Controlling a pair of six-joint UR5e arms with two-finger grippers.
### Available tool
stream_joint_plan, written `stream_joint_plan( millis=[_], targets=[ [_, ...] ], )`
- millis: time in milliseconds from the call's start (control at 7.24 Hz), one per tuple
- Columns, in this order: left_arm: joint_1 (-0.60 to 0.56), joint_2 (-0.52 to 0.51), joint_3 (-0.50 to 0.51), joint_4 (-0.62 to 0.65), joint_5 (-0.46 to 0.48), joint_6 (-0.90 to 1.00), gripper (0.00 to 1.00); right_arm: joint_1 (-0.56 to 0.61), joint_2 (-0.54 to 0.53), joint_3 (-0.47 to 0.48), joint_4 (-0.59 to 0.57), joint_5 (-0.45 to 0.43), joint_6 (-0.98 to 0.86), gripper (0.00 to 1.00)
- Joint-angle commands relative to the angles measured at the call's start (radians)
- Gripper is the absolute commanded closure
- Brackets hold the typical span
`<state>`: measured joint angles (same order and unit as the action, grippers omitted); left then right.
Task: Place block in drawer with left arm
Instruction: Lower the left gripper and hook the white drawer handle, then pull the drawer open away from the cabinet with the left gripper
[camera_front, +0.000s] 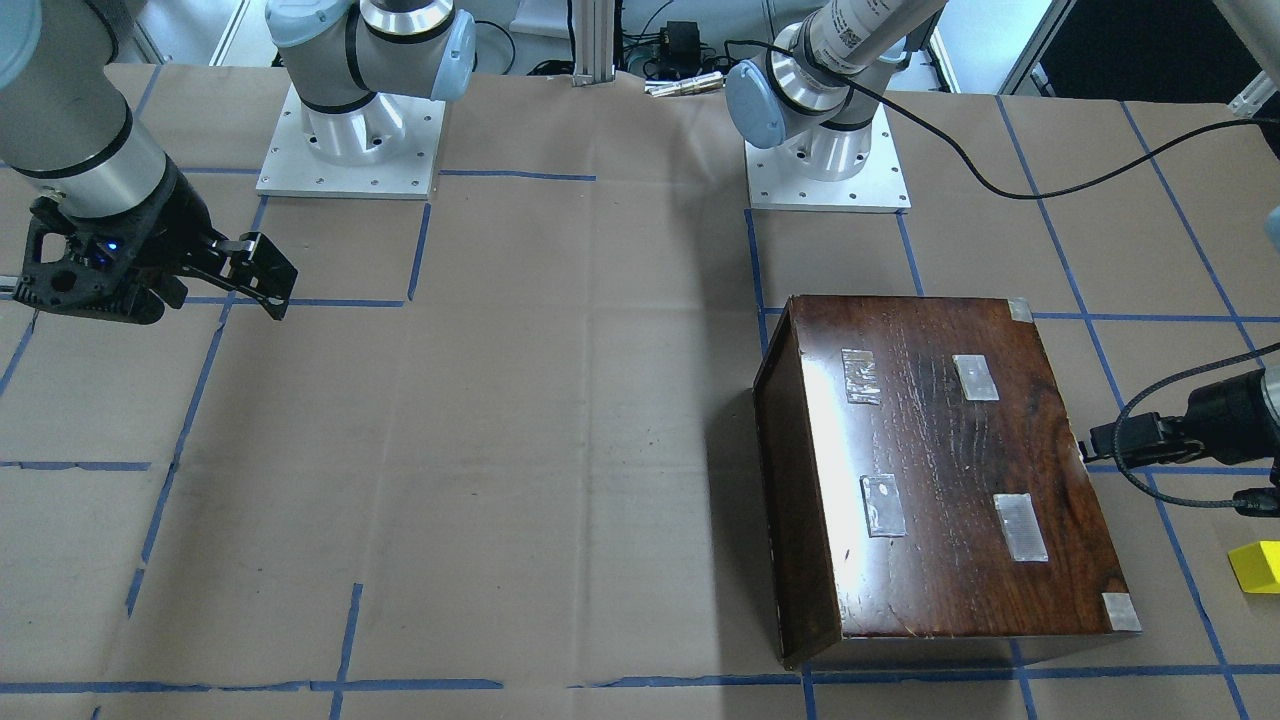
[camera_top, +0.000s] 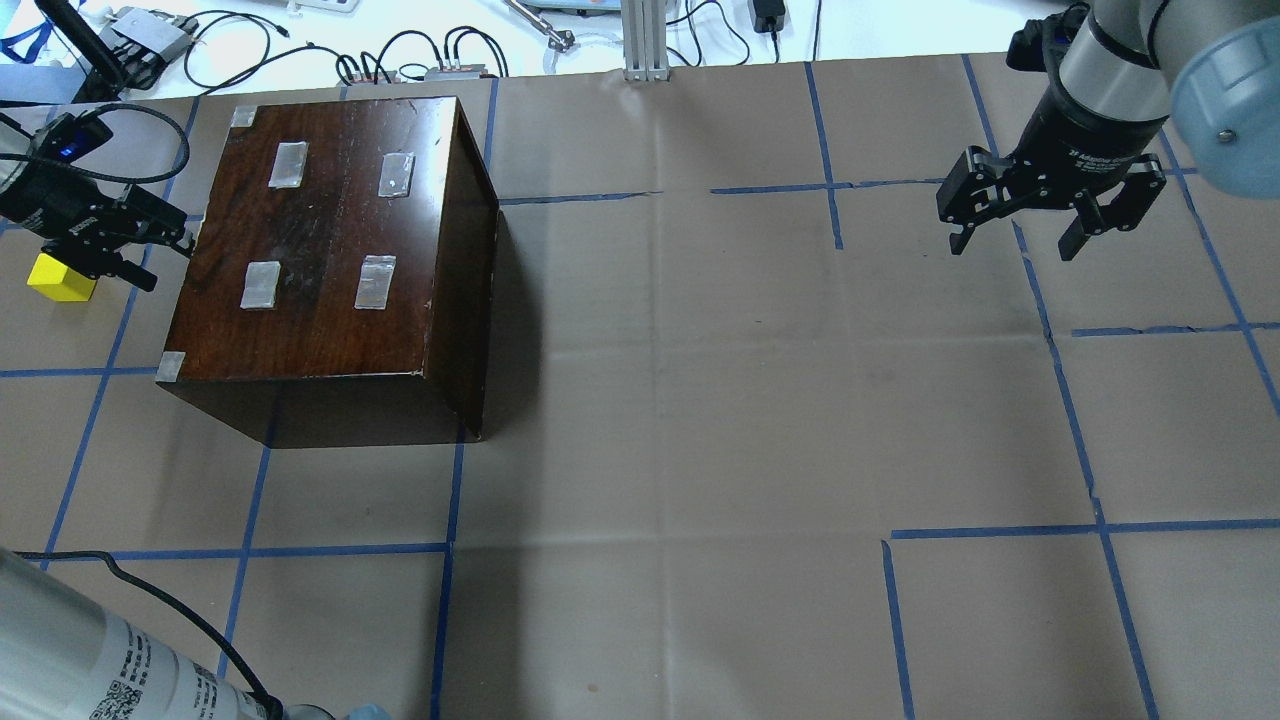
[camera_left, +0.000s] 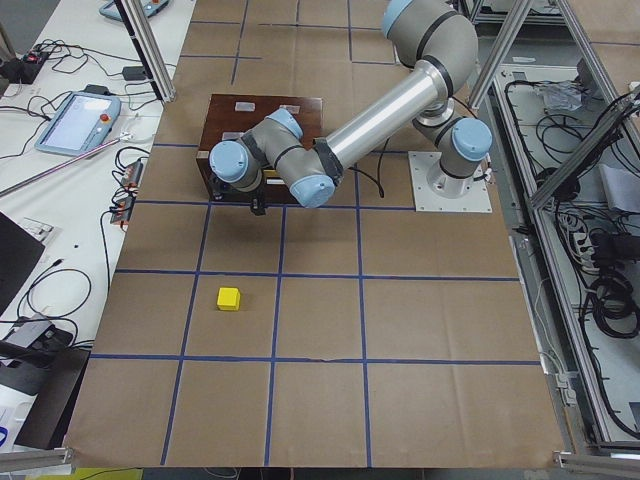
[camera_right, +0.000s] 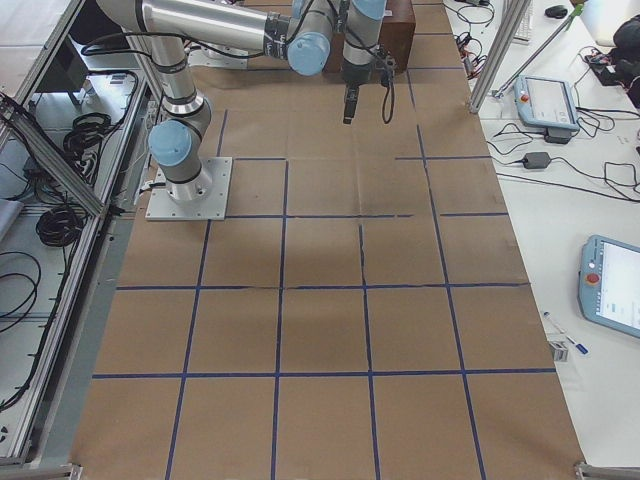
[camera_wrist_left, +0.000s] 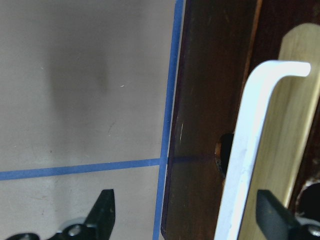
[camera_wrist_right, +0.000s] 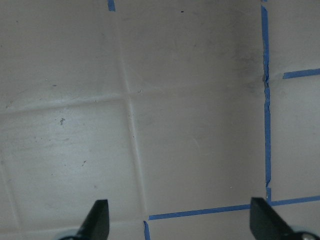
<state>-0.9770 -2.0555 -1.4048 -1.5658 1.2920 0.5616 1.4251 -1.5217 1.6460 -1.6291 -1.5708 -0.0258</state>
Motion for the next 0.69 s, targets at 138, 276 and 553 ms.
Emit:
stream_joint_plan(
  millis=[138,276,553],
  targets=[
    [0.0,-0.012,0.0,0.001,0.009,0.003,0.01,0.0,0.0,-0.002,0.0,0.0,0.0,0.0],
    [0.0,-0.015,-0.002,0.001,0.009,0.003,0.01,0.0,0.0,-0.002,0.0,0.0,0.0,0.0],
    [0.0,-0.034,0.013,0.013,0.01,0.006,0.01,0.0,0.0,0.0,0.0,0.0,0.0,0.0]
  ],
)
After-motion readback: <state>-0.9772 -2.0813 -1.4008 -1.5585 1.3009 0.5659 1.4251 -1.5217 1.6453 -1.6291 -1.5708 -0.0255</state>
